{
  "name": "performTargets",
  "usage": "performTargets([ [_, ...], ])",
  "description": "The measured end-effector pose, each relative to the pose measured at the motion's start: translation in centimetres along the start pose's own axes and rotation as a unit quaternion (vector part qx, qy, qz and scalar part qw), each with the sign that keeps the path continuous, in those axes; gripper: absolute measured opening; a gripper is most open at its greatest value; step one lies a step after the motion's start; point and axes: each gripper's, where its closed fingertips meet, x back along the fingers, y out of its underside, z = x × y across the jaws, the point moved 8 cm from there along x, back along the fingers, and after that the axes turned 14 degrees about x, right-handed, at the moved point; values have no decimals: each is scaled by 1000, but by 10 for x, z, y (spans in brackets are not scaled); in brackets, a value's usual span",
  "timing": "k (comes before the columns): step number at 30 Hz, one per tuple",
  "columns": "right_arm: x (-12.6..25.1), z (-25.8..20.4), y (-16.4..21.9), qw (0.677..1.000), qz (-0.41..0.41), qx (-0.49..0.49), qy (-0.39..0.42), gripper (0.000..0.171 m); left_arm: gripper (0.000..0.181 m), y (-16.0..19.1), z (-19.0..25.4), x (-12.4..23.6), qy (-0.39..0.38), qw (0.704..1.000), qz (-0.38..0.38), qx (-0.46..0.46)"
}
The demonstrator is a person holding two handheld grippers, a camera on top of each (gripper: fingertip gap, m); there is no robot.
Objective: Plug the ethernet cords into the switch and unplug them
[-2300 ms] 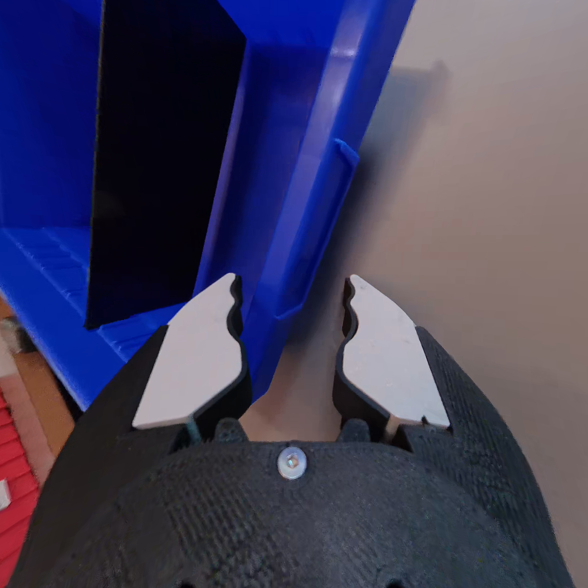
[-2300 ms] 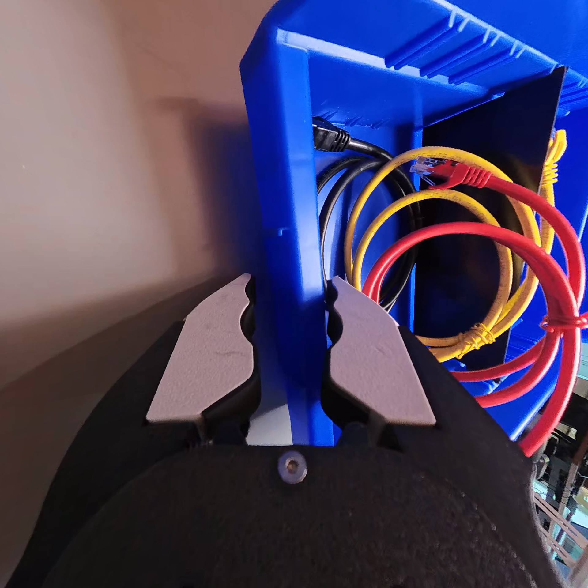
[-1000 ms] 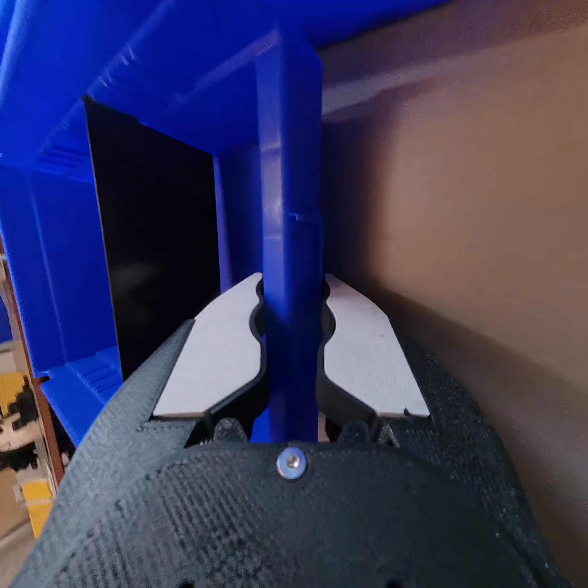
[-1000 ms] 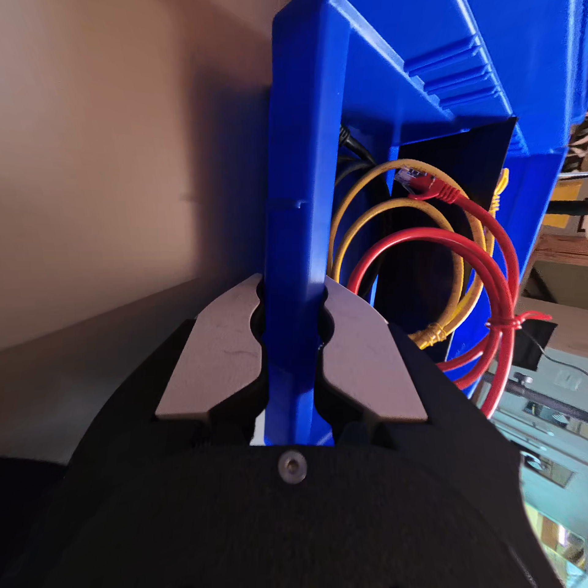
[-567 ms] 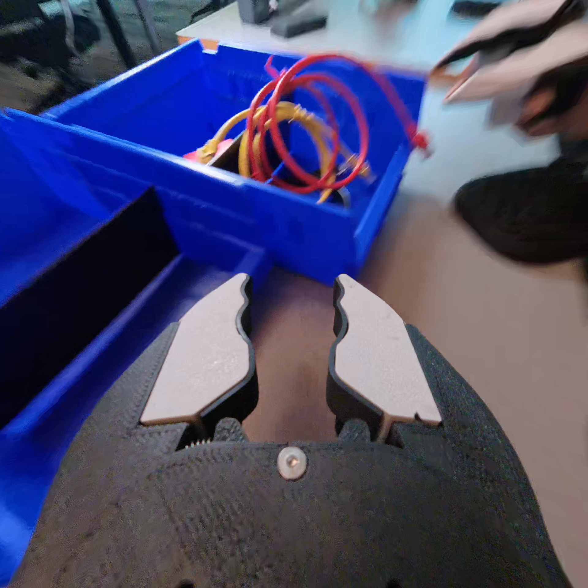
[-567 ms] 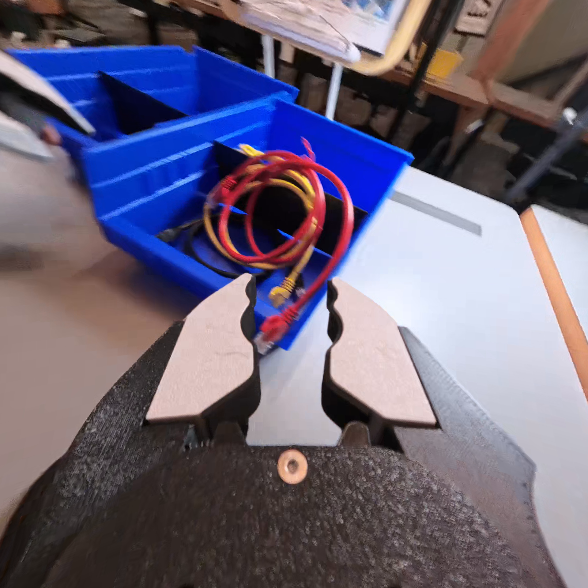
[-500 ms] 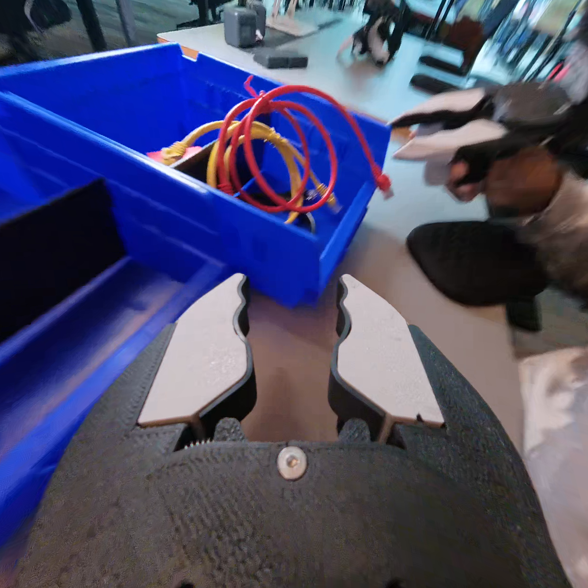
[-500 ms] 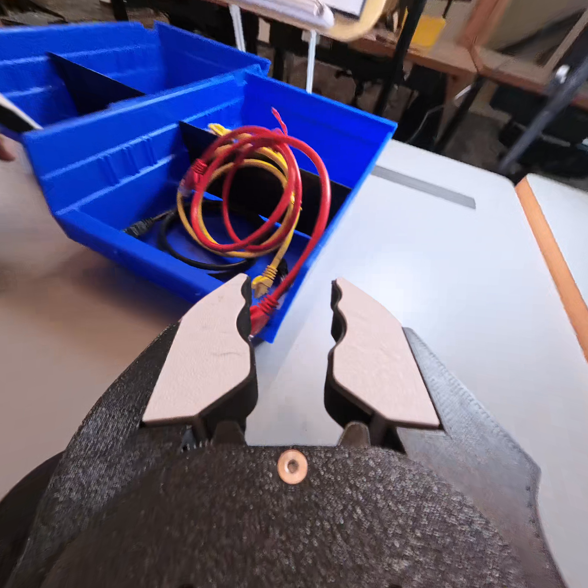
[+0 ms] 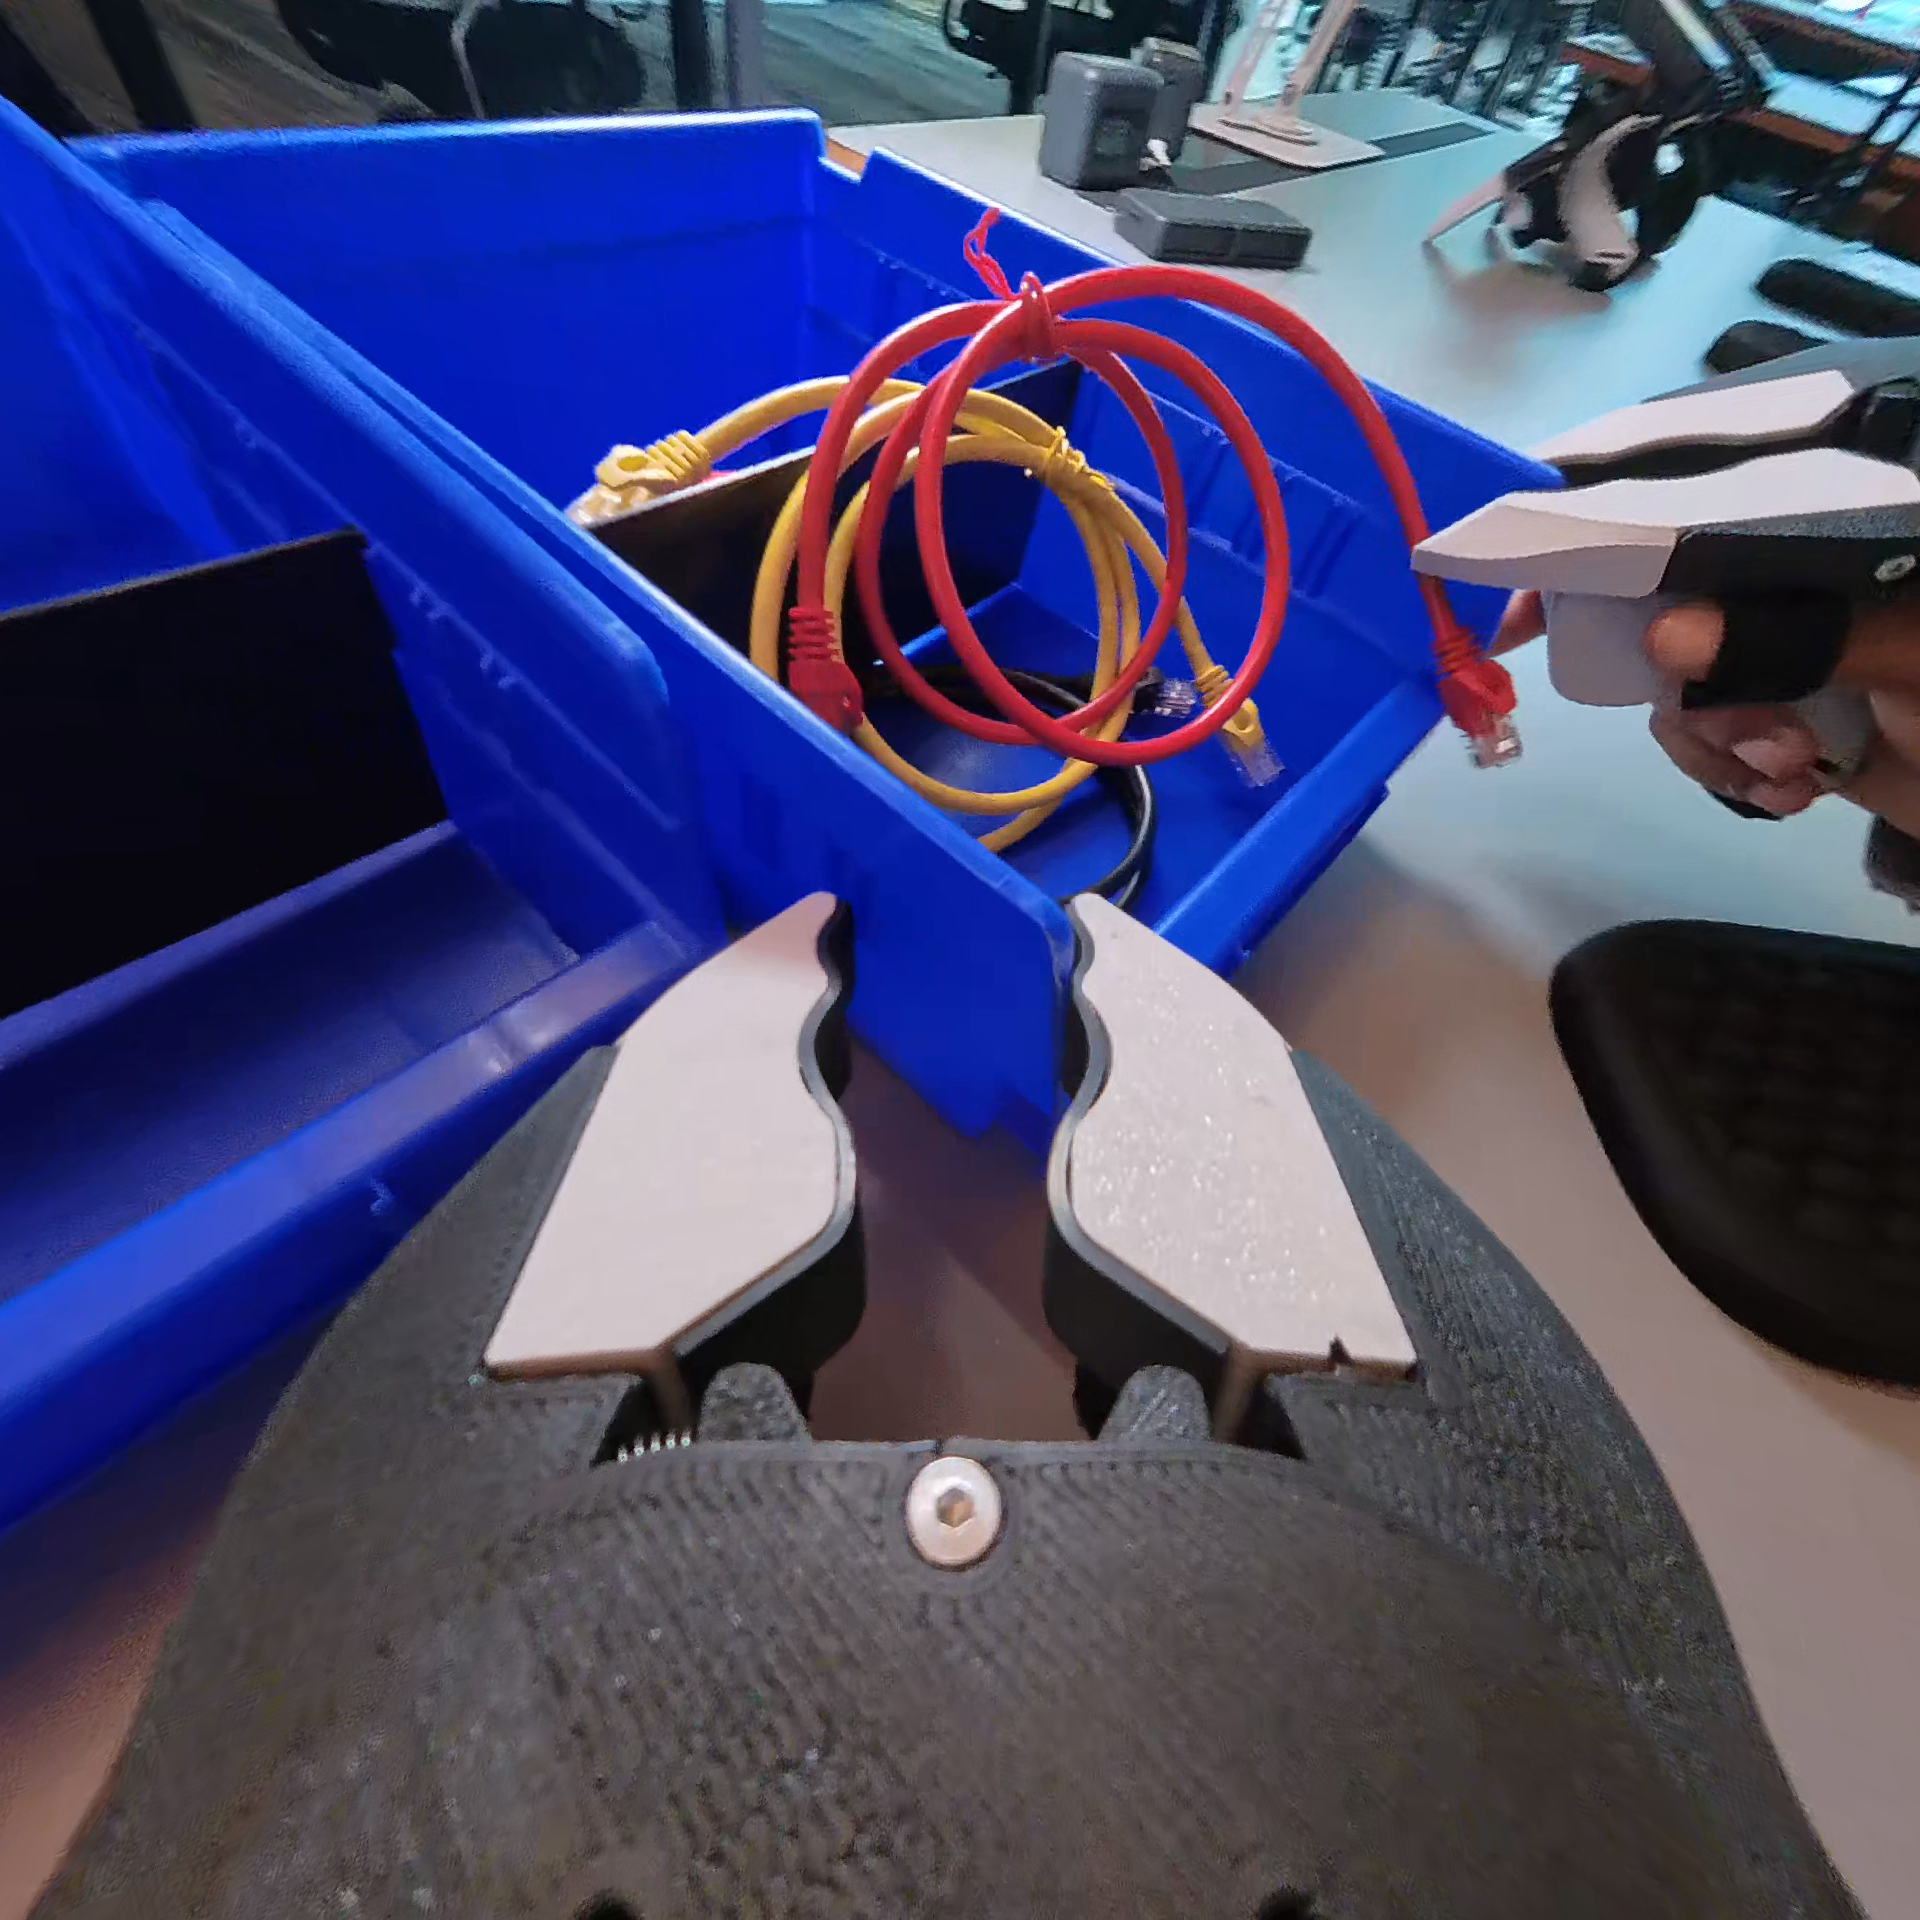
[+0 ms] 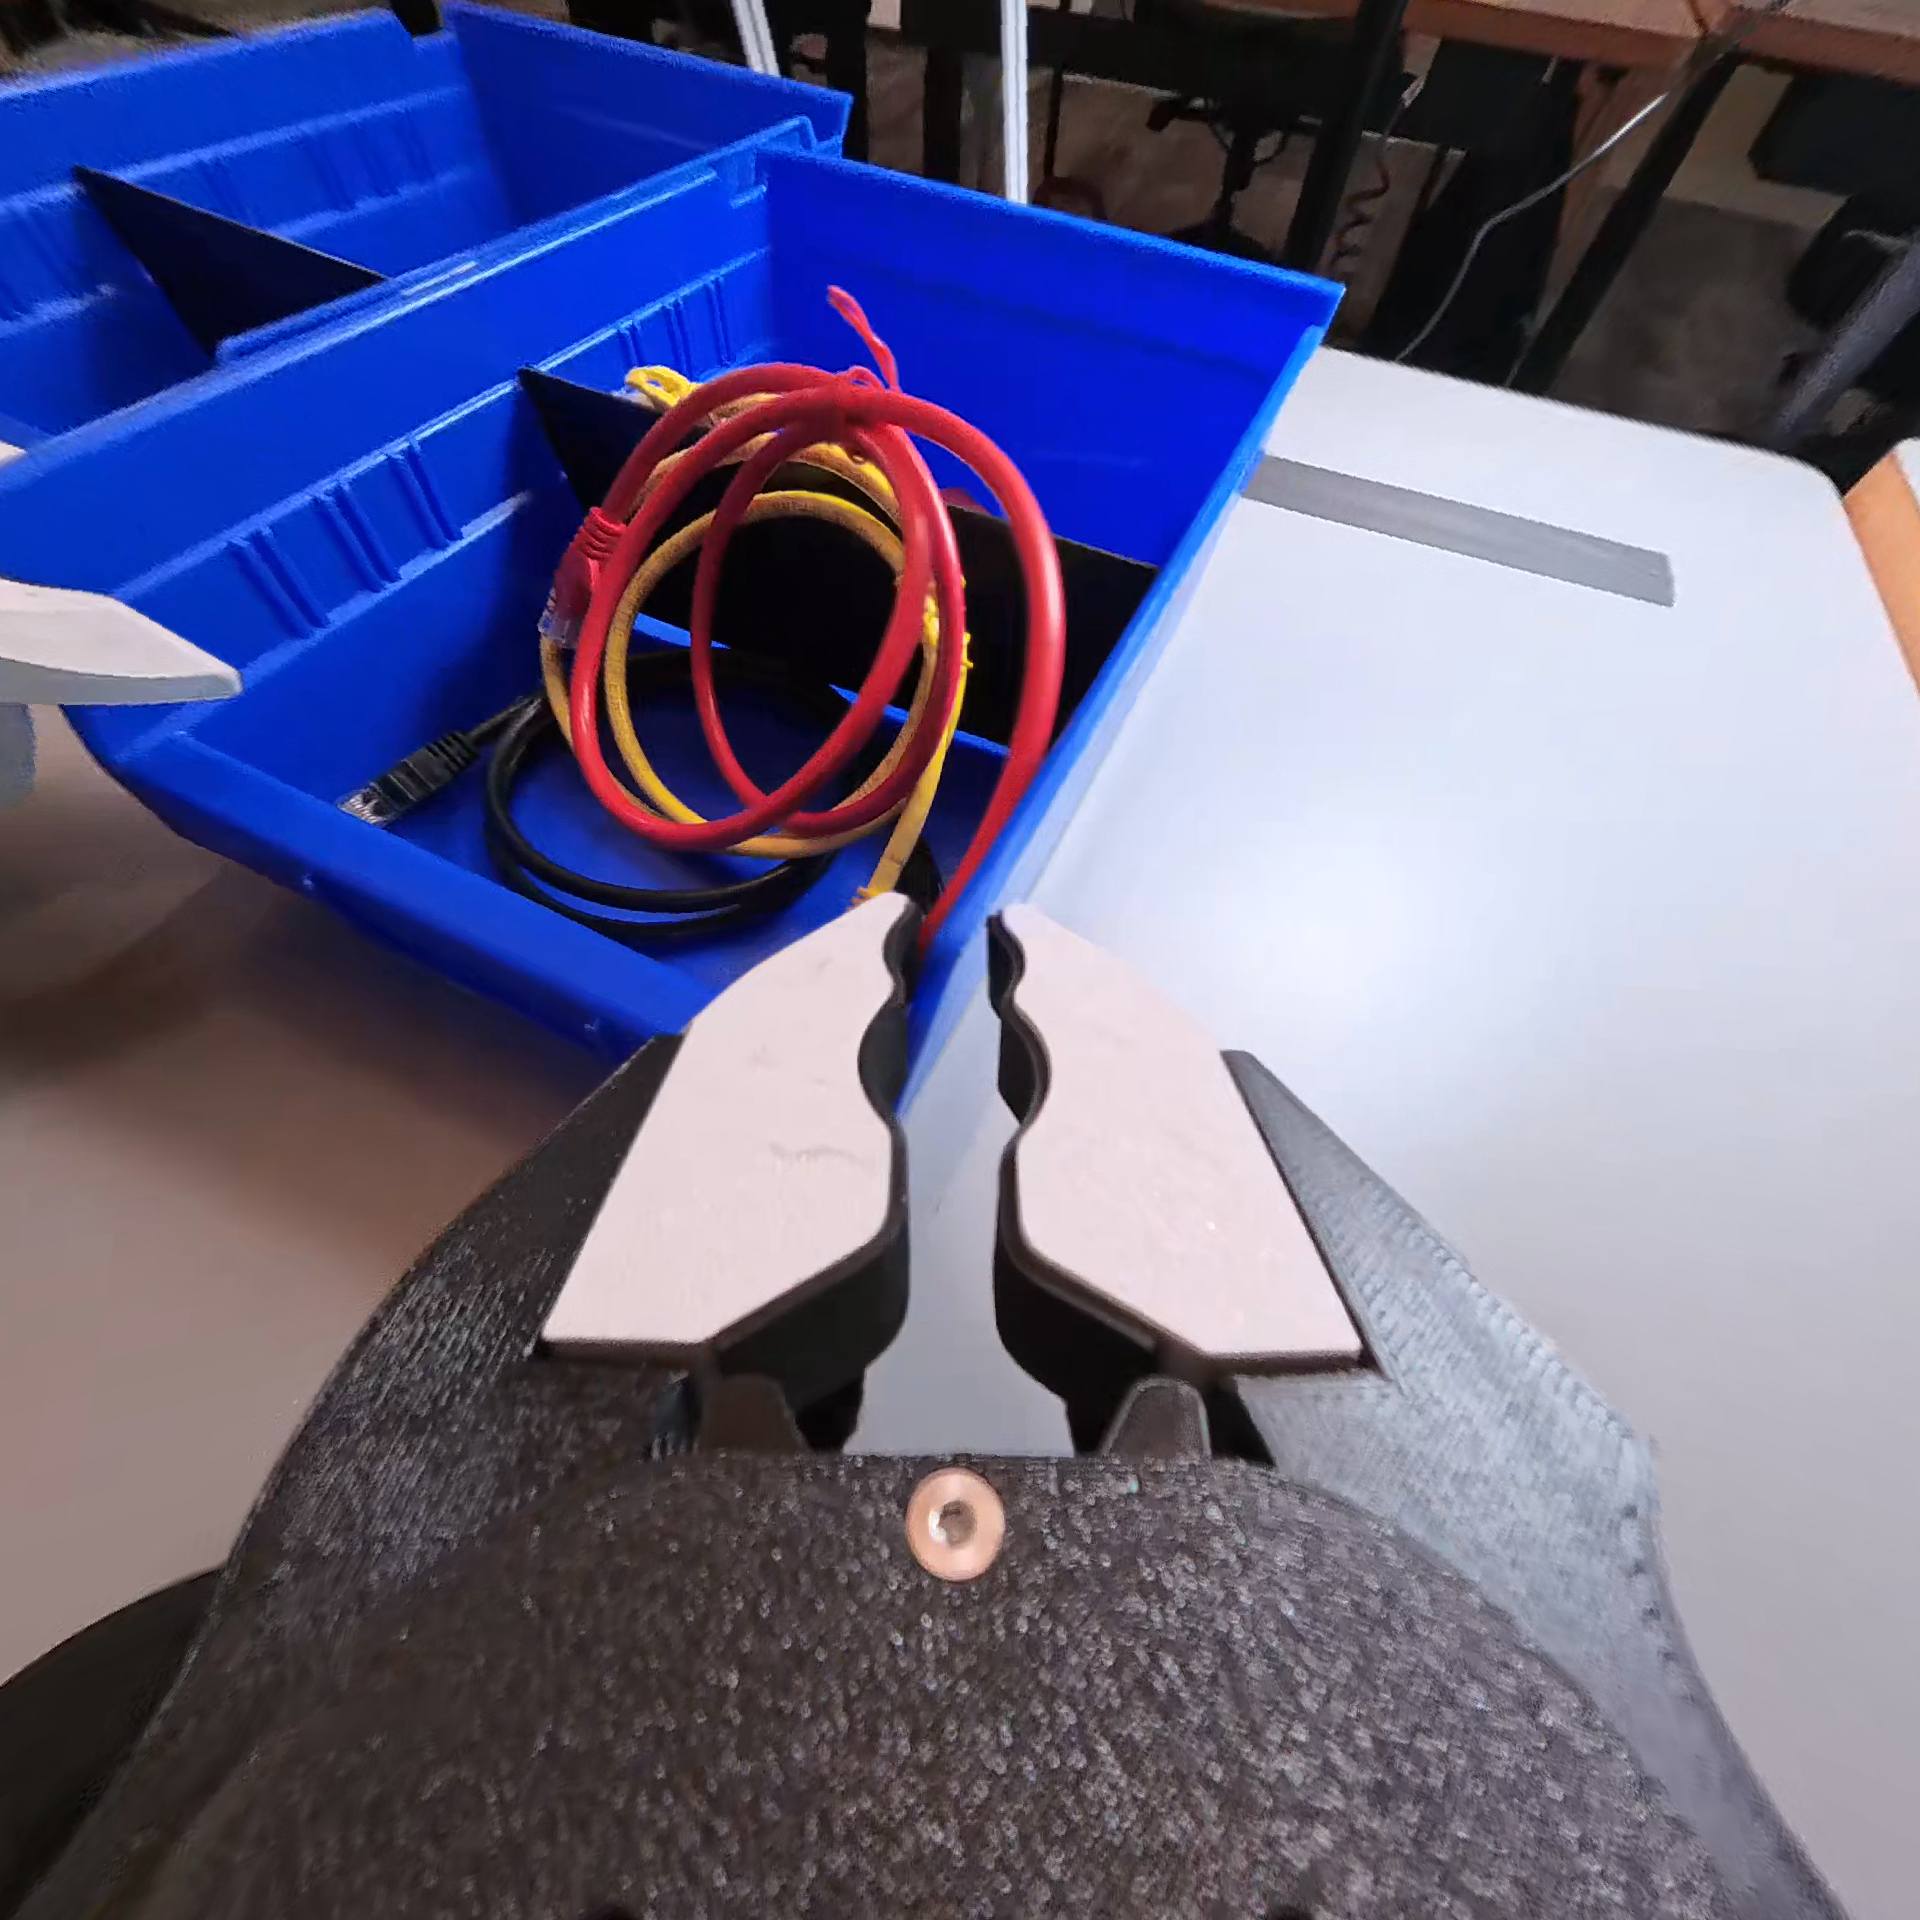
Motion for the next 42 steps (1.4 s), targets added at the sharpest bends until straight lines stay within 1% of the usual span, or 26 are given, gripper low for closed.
performTargets([
  [1, -5, 0, 1, 1000, 0, 3, 14, 12, 37, 0, 2, -2, -13, 1000, 5, -2],
  [5, -7, 4, 1, 999, -3, 23, 49, 9, 31, -1, 6, -11, -46, 998, 40, 2],
  [7, 2, 3, -1, 996, 11, 47, 72, 9, 26, -4, 9, -11, -55, 996, 66, -16],
  [9, 14, 0, -8, 992, 22, 73, 102, 8, 23, -13, 15, -8, -53, 995, 76, -26],
  [14, 36, -5, -24, 988, 37, 69, 132, 8, 18, -37, 26, 4, -42, 993, 93, -52],
  [16, 45, -9, -38, 986, 52, 75, 141, 8, 18, -47, 31, 18, -38, 991, 113, -61],
  [18, 55, -14, -61, 983, 74, 88, 146, 7, 18, -60, 34, 38, -39, 988, 137, -66],
  [20, 61, -23, -89, 978, 103, 105, 146, 7, 17, -75, 36, 66, -49, 982, 167, -72],
  [23, 61, -46, -136, 971, 159, 125, 128, 8, 17, -95, 29, 118, -79, 971, 208, -88],
  [26, 44, -79, -179, 965, 206, 134, 89, 9, 17, -105, 12, 177, -124, 959, 240, -92],
  [29, 16, -123, -213, 961, 238, 138, 43, 9, 16, -103, -13, 235, -177, 945, 260, -89],
  [31, -5, -153, -229, 960, 248, 131, 8, 9, 16, -97, -31, 269, -206, 938, 266, -81],
  [34, -38, -199, -243, 960, 251, 114, -44, 9, 16, -84, -59, 312, -246, 930, 264, -67],
  [38, -85, -257, -245, 961, 236, 95, -112, 11, 14, -65, -98, 354, -285, 918, 270, -50],
  [40, -109, -279, -240, 961, 226, 90, -128, 10, 14, -51, -122, 361, -291, 919, 266, -24],
  [42, -131, -296, -231, 963, 208, 99, -141, 10, 14, -33, -146, 361, -302, 918, 257, 0],
])
